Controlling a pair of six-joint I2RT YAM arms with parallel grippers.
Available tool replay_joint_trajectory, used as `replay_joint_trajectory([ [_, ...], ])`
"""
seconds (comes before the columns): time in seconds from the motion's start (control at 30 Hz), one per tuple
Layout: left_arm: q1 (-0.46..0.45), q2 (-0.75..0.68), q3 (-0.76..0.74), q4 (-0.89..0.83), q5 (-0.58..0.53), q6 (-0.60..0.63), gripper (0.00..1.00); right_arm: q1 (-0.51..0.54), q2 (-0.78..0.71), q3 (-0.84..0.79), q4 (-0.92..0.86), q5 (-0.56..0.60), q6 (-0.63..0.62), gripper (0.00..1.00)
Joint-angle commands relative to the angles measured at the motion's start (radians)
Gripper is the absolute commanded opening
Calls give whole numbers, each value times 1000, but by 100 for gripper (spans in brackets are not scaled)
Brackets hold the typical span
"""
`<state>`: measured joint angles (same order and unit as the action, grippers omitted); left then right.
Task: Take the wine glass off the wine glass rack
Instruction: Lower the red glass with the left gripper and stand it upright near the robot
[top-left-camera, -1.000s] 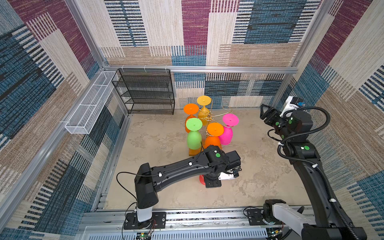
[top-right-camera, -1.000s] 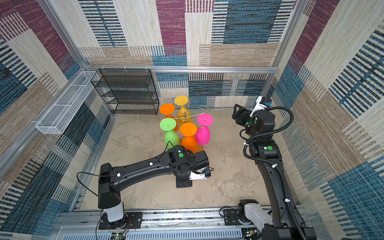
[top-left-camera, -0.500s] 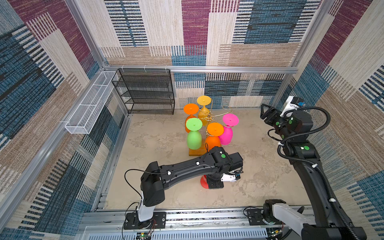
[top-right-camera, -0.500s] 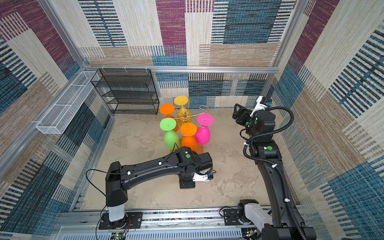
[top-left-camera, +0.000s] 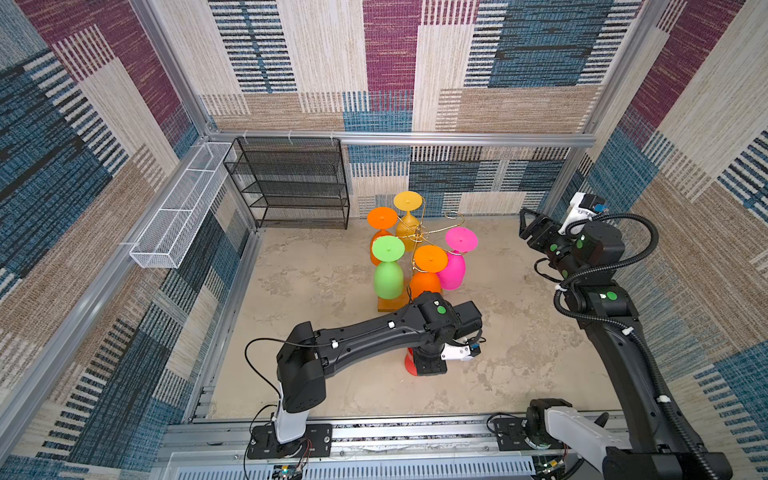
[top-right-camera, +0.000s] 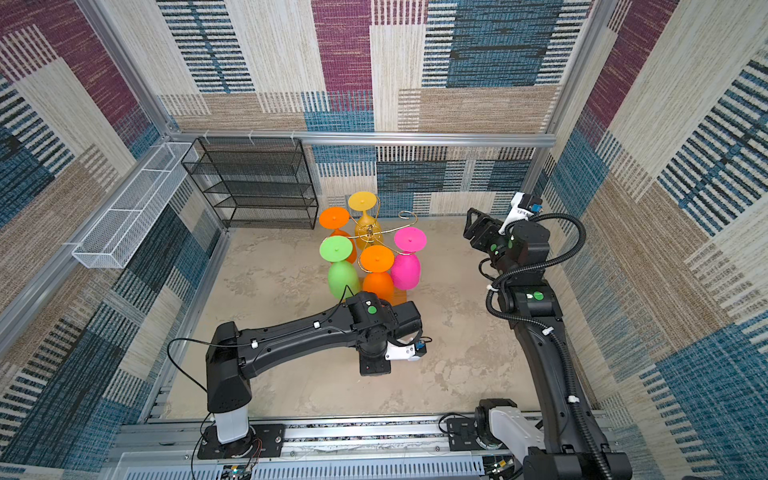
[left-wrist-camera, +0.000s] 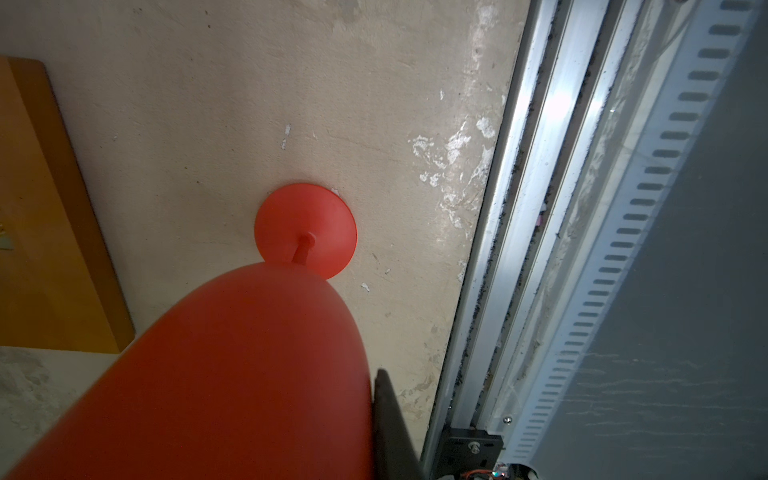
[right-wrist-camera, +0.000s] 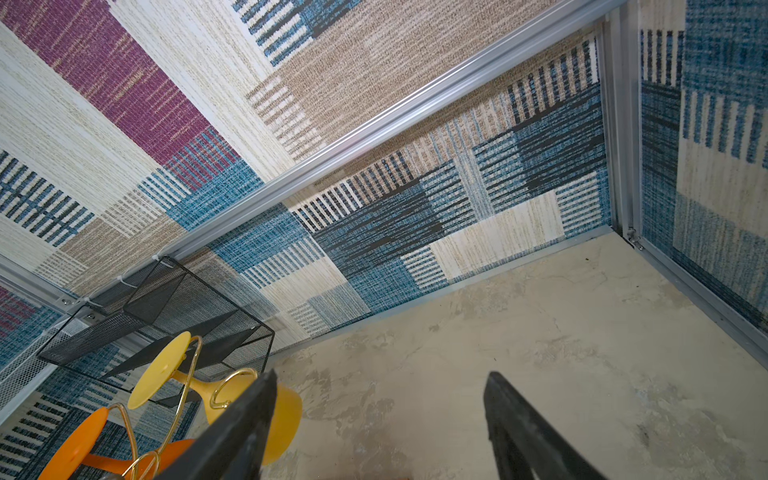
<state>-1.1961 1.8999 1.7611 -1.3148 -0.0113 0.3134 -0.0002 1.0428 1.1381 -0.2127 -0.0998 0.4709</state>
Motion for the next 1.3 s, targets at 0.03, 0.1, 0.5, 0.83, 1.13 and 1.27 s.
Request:
replay_joint_trajectory([
  [0.03, 3, -8, -4, 17, 8, 3, 11, 0, 0, -4, 39, -14, -3, 80],
  [0.1, 4, -9, -6, 17, 11, 3, 14, 0, -1, -9, 41, -15, -3, 80],
  [0.5, 2, -31, 10, 15, -19, -10, 37, -1, -15, -27, 47, -20, -6, 80],
  [0.83, -11, -89, 99, -67, -76, -31, 99, -1, -22, -34, 47, -33, 0, 80],
  [1.13, -60, -284, 158, -73, -54, -71, 98, -3, -36, -15, 54, -198, 78, 80],
  [1.27, -71, -383, 149, -73, 6, -98, 96, -3, -32, -18, 68, -322, 152, 80],
])
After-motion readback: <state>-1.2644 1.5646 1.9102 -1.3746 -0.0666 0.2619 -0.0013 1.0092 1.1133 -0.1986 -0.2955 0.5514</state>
